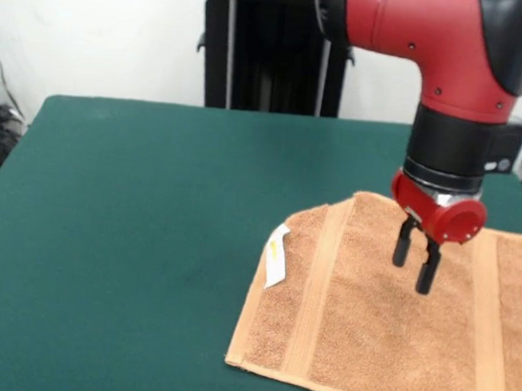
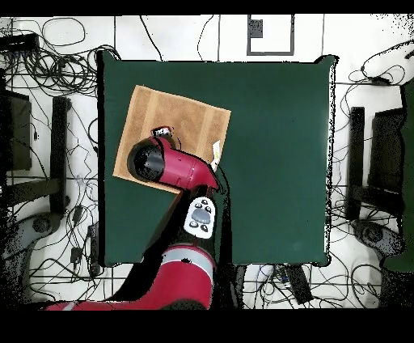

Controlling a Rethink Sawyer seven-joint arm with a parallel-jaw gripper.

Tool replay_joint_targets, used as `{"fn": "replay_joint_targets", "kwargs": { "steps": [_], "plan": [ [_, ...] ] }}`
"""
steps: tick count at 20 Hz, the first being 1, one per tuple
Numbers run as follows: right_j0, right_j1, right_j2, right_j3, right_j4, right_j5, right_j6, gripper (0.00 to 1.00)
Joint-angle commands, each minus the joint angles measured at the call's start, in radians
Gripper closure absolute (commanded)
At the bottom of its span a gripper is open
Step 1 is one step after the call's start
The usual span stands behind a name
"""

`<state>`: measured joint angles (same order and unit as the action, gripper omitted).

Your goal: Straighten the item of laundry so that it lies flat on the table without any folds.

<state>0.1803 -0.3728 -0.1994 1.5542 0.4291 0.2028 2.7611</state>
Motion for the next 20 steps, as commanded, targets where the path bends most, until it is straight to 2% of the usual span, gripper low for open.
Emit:
{"fn": "replay_joint_targets", "kwargs": {
  "steps": [1,7,11,20],
  "plan": [
    [-0.028,0.043,0.090,0.124,-0.033,-0.046,0.090,0.00],
    [-0.051,0.017,0.120,0.181,-0.018,-0.017,0.100,0.00],
    [-0.119,-0.002,0.199,0.237,-0.027,-0.033,0.076,0.00],
    [-0.138,0.019,0.215,0.228,-0.041,-0.049,0.069,0.00]
  ]
}}
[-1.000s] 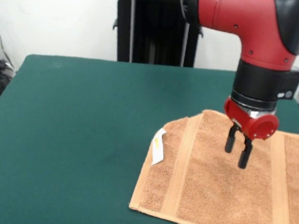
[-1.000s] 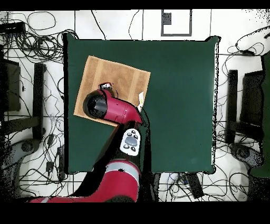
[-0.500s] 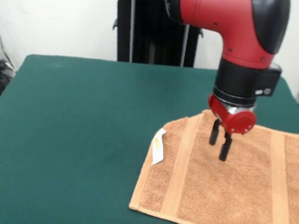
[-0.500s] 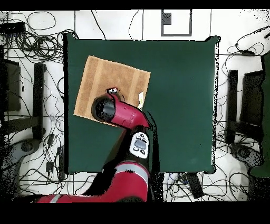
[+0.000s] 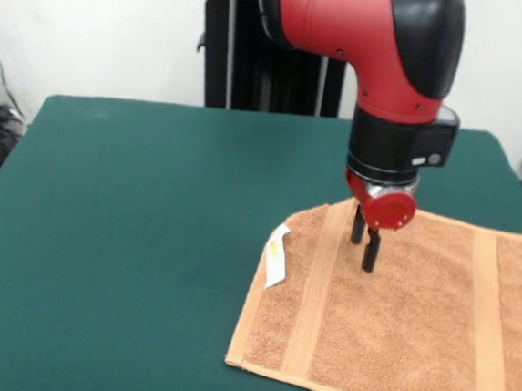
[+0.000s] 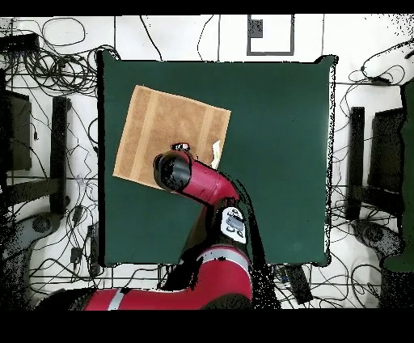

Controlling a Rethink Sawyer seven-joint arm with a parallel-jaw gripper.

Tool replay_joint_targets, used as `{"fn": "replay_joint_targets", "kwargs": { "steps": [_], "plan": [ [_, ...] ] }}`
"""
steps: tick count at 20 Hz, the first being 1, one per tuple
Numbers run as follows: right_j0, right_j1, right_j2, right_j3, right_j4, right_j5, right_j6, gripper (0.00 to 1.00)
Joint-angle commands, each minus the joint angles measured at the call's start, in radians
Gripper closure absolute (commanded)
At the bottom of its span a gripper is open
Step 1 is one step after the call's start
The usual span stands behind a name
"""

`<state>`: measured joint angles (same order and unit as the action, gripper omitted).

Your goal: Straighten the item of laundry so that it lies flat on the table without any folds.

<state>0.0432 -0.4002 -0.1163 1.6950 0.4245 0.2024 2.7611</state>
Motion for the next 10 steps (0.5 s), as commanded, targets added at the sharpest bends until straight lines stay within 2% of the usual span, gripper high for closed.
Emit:
{"fn": "replay_joint_targets", "kwargs": {
  "steps": [1,3,5,8,10],
  "plan": [
    [0.000,0.048,0.129,0.086,-0.039,-0.051,0.069,0.00],
    [0.001,0.053,0.119,0.082,-0.058,-0.063,0.059,0.00],
    [-0.028,0.049,0.135,0.101,-0.114,-0.124,0.030,0.00],
    [0.003,0.025,0.090,0.124,-0.133,-0.136,0.061,0.00],
    [0.017,0.038,0.075,0.119,-0.132,-0.137,0.080,0.00]
  ]
}}
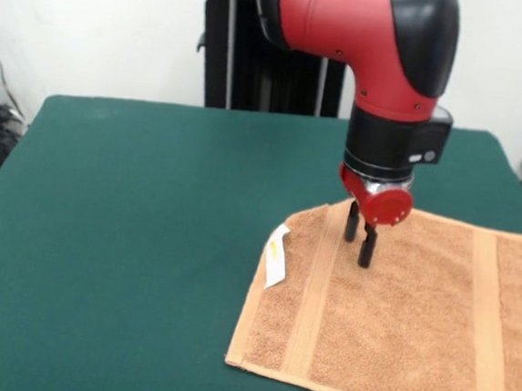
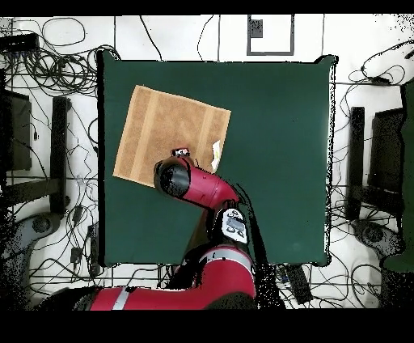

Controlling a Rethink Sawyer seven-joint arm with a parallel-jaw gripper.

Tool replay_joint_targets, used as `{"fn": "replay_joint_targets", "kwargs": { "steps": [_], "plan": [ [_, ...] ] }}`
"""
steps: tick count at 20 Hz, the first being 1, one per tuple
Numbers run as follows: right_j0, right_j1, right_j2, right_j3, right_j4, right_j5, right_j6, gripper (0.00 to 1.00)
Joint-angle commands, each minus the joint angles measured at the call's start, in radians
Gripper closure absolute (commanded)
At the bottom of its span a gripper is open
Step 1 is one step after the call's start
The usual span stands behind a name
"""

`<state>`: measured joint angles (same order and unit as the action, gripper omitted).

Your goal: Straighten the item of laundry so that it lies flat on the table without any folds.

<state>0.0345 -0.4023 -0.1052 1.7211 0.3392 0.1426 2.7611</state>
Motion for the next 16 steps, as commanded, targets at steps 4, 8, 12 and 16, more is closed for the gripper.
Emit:
{"fn": "replay_joint_targets", "kwargs": {
  "steps": [4,8,12,16],
  "plan": [
    [-0.033,0.104,0.106,0.060,-0.094,-0.124,0.047,0.00],
    [-0.106,0.171,0.148,0.032,-0.161,-0.185,0.018,0.00],
    [-0.204,0.211,0.193,0.017,-0.264,-0.213,-0.029,0.00],
    [-0.285,0.237,0.211,-0.008,-0.366,-0.214,-0.062,0.00]
  ]
}}
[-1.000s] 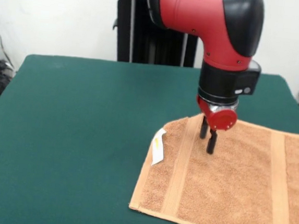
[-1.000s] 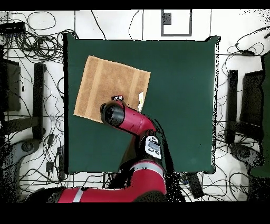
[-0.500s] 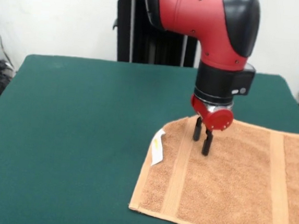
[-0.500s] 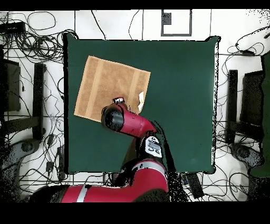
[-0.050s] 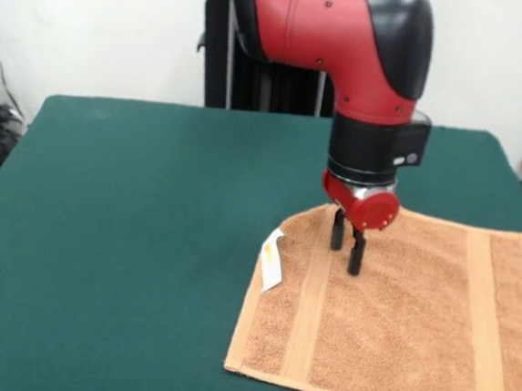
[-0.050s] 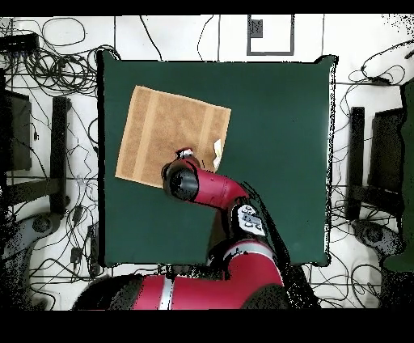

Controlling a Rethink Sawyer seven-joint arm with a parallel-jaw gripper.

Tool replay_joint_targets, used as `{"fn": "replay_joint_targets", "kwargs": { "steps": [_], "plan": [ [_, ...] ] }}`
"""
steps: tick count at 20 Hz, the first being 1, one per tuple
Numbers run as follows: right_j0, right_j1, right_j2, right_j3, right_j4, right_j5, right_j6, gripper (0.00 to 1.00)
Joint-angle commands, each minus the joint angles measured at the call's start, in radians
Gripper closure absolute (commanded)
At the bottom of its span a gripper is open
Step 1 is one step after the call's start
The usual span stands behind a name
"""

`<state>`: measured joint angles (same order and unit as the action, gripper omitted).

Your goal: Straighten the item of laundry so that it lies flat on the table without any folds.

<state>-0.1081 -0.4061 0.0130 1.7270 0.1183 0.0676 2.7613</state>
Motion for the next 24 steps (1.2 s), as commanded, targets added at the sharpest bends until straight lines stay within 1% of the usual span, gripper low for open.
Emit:
{"fn": "replay_joint_targets", "kwargs": {
  "steps": [1,8,13,19,21,23,24],
  "plan": [
    [-0.162,0.244,0.097,-0.018,-0.170,-0.137,-0.071,0.00],
    [-0.273,0.238,0.115,-0.045,-0.323,-0.069,-0.105,0.00],
    [-0.304,0.206,0.119,-0.037,-0.385,-0.008,-0.105,0.00],
    [-0.302,0.166,0.096,-0.015,-0.430,0.038,-0.088,0.00],
    [-0.289,0.156,0.071,-0.019,-0.448,0.041,-0.085,0.00],
    [-0.244,0.152,0.009,-0.039,-0.473,-0.001,-0.062,0.00],
    [-0.239,0.152,-0.004,-0.047,-0.488,-0.014,-0.065,0.00]
  ]
}}
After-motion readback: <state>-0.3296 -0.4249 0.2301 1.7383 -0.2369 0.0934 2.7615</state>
